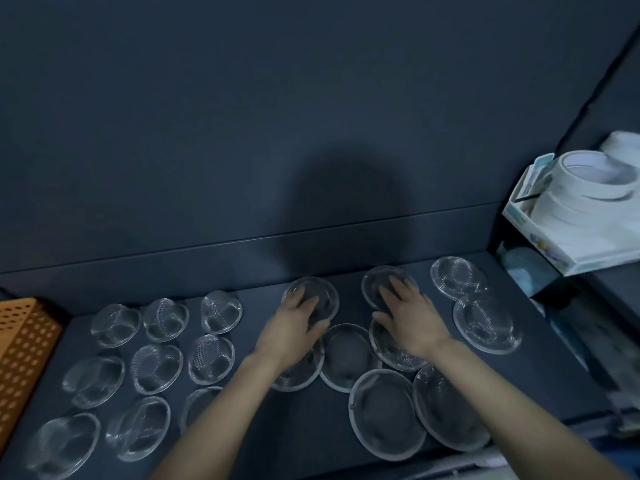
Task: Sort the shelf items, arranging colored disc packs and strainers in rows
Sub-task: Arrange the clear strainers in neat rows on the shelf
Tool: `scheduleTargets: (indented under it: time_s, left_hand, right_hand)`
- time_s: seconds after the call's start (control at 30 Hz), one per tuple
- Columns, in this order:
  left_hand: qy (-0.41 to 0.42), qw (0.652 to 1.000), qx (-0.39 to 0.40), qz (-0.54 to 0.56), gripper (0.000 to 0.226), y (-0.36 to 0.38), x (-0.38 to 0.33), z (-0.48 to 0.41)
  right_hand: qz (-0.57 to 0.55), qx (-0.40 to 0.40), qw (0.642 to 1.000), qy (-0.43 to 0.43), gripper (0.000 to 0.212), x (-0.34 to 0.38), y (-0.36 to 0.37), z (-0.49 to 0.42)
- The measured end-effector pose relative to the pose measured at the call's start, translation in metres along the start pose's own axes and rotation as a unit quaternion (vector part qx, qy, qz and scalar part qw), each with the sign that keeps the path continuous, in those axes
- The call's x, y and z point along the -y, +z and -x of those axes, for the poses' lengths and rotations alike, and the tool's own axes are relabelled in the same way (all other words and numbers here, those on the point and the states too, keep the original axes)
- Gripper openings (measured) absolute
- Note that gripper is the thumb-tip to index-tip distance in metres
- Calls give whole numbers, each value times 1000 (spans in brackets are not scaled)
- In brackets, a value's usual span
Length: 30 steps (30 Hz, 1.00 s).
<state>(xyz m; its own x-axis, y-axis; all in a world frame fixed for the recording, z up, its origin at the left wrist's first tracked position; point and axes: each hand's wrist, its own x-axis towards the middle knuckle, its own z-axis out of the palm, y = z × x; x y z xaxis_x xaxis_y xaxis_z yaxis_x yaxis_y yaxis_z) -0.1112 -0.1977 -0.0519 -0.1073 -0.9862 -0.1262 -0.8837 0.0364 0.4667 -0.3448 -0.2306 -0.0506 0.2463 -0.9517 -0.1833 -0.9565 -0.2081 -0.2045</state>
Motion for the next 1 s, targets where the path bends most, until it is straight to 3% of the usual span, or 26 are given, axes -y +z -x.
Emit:
scheduleTargets:
  time_s: [0.33, 0.53, 0.77, 1.0]
  left_hand:
    - [24, 999, 34, -14, 62, 8, -28, -9]
    - [78, 996, -30, -2, 56, 11, -37, 7]
    - [135, 990, 39, -26, 61, 19, -35, 30]
    - [130, 990, 41, -37, 58, 21, -37, 35]
  right_hand:
    - [-34, -8, 999, 19, 61, -21, -6, 6]
    - [-77, -27, 997, 16, 69, -23, -7, 37]
    - [-92, -34, 995, 27, 53, -25, -9, 64]
    - [-103, -43, 992, 56, 48, -26, -15, 73]
